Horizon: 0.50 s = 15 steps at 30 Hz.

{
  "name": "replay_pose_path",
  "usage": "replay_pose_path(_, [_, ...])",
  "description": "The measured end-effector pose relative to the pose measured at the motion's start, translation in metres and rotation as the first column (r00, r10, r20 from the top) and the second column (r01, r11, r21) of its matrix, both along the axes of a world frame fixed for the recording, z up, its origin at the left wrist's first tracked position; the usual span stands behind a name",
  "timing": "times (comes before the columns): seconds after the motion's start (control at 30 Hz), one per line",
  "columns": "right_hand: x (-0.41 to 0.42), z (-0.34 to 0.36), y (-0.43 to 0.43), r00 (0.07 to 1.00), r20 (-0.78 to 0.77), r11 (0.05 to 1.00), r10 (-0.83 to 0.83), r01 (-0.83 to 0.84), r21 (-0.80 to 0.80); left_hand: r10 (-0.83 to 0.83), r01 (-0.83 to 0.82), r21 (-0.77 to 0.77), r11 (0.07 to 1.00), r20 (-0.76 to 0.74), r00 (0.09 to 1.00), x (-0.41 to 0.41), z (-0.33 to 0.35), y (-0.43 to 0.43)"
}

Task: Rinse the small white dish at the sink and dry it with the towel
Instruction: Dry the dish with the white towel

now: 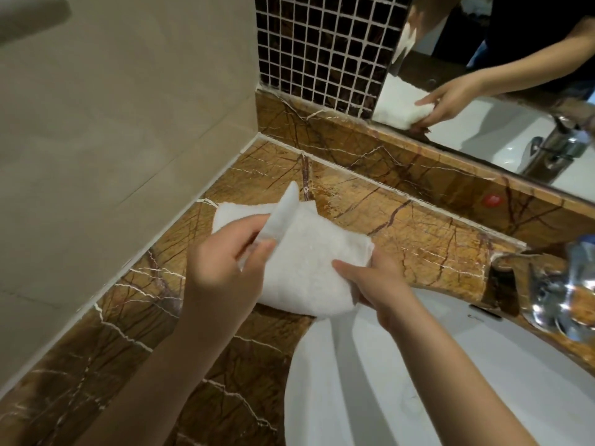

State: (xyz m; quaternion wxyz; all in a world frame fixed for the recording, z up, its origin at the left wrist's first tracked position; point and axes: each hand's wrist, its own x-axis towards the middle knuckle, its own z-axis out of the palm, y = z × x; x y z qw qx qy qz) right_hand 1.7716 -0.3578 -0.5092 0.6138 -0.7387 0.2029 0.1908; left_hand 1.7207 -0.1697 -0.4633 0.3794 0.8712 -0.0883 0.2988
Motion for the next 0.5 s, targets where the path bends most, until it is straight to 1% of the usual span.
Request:
replay_pose_path(0.03, [0.001, 0.0, 0.008, 1.0, 0.002, 1.0, 0.012, -0.012, 0.029, -0.01, 0.006, 0.097, 0.995, 0.037, 0.999, -0.001, 0.0, 0.0])
replay_pose_path(0.07, [0.002, 0.0, 0.017, 1.0, 0.008, 0.999, 0.024, -0.024, 0.044, -0.011, 0.005, 0.15, 0.989, 0.044, 0.999, -0.002, -0.001, 0.0])
replay_pose_path(0.17, [0.005, -0.001, 0.038, 0.997, 0.053, 0.998, 0.055, -0.057, 0.029, -0.011, -0.001, 0.265, 0.964, 0.042, 0.999, -0.005, -0.005, 0.003])
replay_pose_path(0.2, [0.008, -0.001, 0.041, 0.995, 0.066, 0.996, 0.08, -0.082, 0.019, -0.005, -0.007, 0.304, 0.953, 0.038, 0.999, -0.006, -0.006, 0.004])
replay_pose_path(0.27, [0.012, 0.001, 0.039, 0.985, 0.043, 0.986, 0.165, -0.165, 0.003, -0.005, -0.006, 0.358, 0.934, 0.03, 1.0, -0.007, -0.008, 0.006])
replay_pose_path(0.3, [0.014, 0.003, 0.035, 0.978, 0.019, 0.978, 0.208, -0.208, -0.017, -0.014, 0.002, 0.373, 0.928, 0.028, 1.0, -0.007, -0.008, 0.008])
replay_pose_path(0.33, [0.015, 0.006, 0.029, 0.971, 0.008, 0.969, 0.239, -0.238, -0.072, -0.025, 0.013, 0.383, 0.924, 0.027, 0.999, -0.007, -0.008, 0.008])
replay_pose_path(0.37, [0.016, 0.011, 0.024, 0.967, 0.022, 0.953, 0.253, -0.246, -0.175, -0.042, 0.027, 0.389, 0.921, 0.029, 0.999, -0.007, -0.007, 0.009])
replay_pose_path(0.4, [0.016, 0.018, 0.018, 0.968, 0.068, 0.93, 0.242, -0.212, -0.299, -0.065, 0.049, 0.392, 0.918, 0.026, 0.998, -0.008, -0.007, 0.011])
replay_pose_path(0.43, [0.015, 0.025, 0.014, 0.968, 0.142, 0.914, 0.205, -0.137, -0.381, -0.093, 0.08, 0.391, 0.917, 0.014, 0.996, -0.008, -0.006, 0.012])
replay_pose_path(0.47, [0.013, 0.034, 0.011, 0.962, 0.215, 0.921, 0.166, -0.073, -0.383, -0.121, 0.114, 0.393, 0.912, -0.008, 0.993, -0.008, -0.005, 0.012])
replay_pose_path(0.5, [0.012, 0.044, 0.01, 0.959, 0.243, 0.948, 0.144, -0.063, -0.312, -0.144, 0.146, 0.409, 0.901, -0.035, 0.989, -0.007, -0.003, 0.012])
